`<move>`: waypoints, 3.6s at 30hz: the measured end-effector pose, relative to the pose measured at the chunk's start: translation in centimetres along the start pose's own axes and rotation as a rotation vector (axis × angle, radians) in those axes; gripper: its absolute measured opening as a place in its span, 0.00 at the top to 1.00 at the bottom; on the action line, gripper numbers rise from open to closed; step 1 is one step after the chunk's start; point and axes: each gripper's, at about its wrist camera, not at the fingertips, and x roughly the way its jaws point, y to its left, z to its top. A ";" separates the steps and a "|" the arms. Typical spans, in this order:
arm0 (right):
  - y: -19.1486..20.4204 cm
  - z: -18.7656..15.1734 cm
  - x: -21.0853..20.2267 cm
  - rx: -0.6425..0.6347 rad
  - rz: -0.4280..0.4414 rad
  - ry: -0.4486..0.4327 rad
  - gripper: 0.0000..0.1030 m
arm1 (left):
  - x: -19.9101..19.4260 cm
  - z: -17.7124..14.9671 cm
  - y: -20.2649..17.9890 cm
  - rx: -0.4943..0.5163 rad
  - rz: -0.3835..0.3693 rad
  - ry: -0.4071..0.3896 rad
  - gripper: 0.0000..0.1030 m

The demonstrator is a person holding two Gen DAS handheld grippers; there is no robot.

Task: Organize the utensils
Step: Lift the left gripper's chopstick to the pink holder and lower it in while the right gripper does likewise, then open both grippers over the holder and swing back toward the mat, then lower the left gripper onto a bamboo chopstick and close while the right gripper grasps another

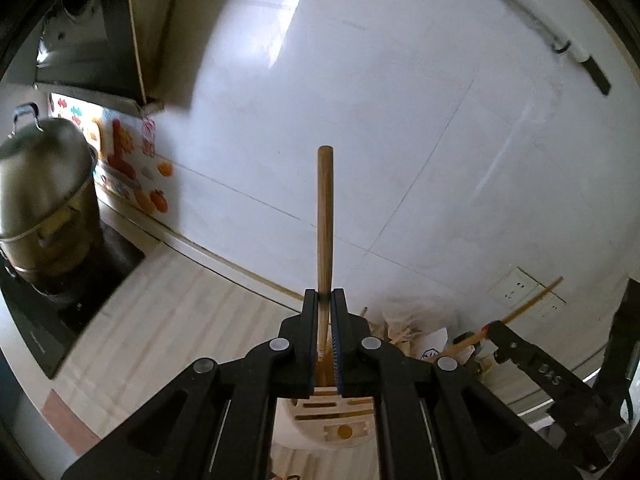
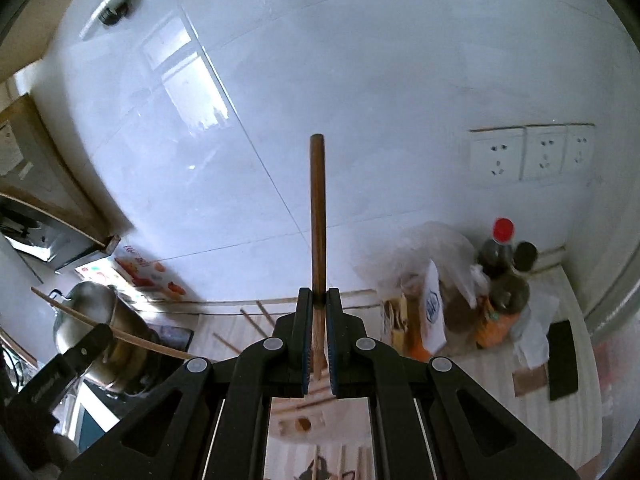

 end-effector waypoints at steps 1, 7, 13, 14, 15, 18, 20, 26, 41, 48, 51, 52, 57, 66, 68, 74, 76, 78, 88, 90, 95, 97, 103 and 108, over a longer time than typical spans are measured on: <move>0.1 0.2 0.7 -0.001 0.003 0.010 0.94 | 0.9 0.0 0.0 -0.007 0.000 0.015 0.96; 0.8 0.9 5.8 -0.023 -0.018 0.088 0.94 | 5.3 -0.8 0.1 -0.011 0.033 0.095 0.96; 0.5 0.2 10.0 -0.035 -0.012 0.191 0.93 | 8.5 -2.3 0.0 0.018 0.030 0.216 0.94; 0.5 0.0 10.8 -0.037 -0.006 0.220 0.93 | 8.4 -2.4 -0.1 0.014 0.031 0.225 0.94; 0.4 -0.2 11.3 -0.038 0.003 0.245 0.93 | 8.1 -2.3 -0.2 0.021 0.037 0.220 0.92; 0.0 -0.6 12.3 -0.014 0.029 0.307 0.85 | 5.8 -2.0 -0.9 0.087 0.074 0.140 0.79; -0.4 -0.7 11.2 -0.004 0.036 0.282 0.74 | 4.1 -2.0 -0.9 0.116 0.100 0.097 0.50; -2.4 -1.6 6.6 0.022 0.010 0.205 0.54 | 1.1 -3.3 1.7 0.146 0.192 0.013 0.03; -7.1 -14.7 6.4 0.038 -0.093 0.287 0.19 | 7.5 -15.8 8.0 0.287 0.380 0.267 0.00; -9.0 -22.9 11.0 0.094 -0.099 0.514 0.35 | 11.5 -22.9 9.3 0.362 0.428 0.459 0.00; -9.3 -26.0 13.2 0.106 -0.116 0.598 0.46 | 12.8 -24.7 9.6 0.384 0.452 0.508 0.00; -9.3 -26.8 13.8 0.105 -0.121 0.618 0.49 | 13.2 -25.1 9.6 0.393 0.455 0.516 0.00; -8.7 -30.6 16.5 0.045 -0.162 0.715 0.61 | 13.9 -26.9 8.7 0.433 0.452 0.554 0.00; -9.8 -31.0 15.2 -0.073 -0.304 0.692 0.93 | 16.2 -30.3 6.5 0.440 0.327 0.675 0.26; -10.8 -31.1 14.6 -0.070 -0.317 0.697 0.93 | 16.6 -30.6 6.2 0.441 0.303 0.688 0.36; -13.2 -31.2 13.3 -0.018 -0.304 0.699 0.93 | 16.7 -30.5 5.9 0.408 0.234 0.702 0.79; -13.3 -31.4 12.9 -0.023 -0.314 0.691 0.93 | 16.7 -30.6 5.8 0.422 0.235 0.699 0.89; -13.2 -31.8 12.8 -0.044 -0.329 0.688 0.93 | 16.6 -30.7 6.0 0.426 0.245 0.698 0.93; -10.5 -34.3 12.2 -0.074 -0.317 0.722 0.93 | 15.2 -30.3 9.5 0.408 0.287 0.730 0.95; -10.5 -33.9 12.5 -0.059 -0.286 0.753 0.93 | 15.0 -30.3 9.9 0.397 0.275 0.734 0.95; -9.4 -35.7 11.0 -0.108 -0.290 0.756 0.93 | 15.4 -29.8 10.9 0.385 0.263 0.743 0.94; -9.3 -36.1 10.8 -0.102 -0.297 0.758 0.93 | 15.7 -29.3 10.9 0.377 0.260 0.746 0.94; -9.1 -34.7 13.1 -0.122 -0.313 0.778 0.91 | 16.2 -28.5 12.1 0.340 0.245 0.751 0.94; -7.6 -34.4 15.8 -0.126 -0.292 0.787 0.72 | 16.1 -28.1 12.9 0.317 0.246 0.746 0.94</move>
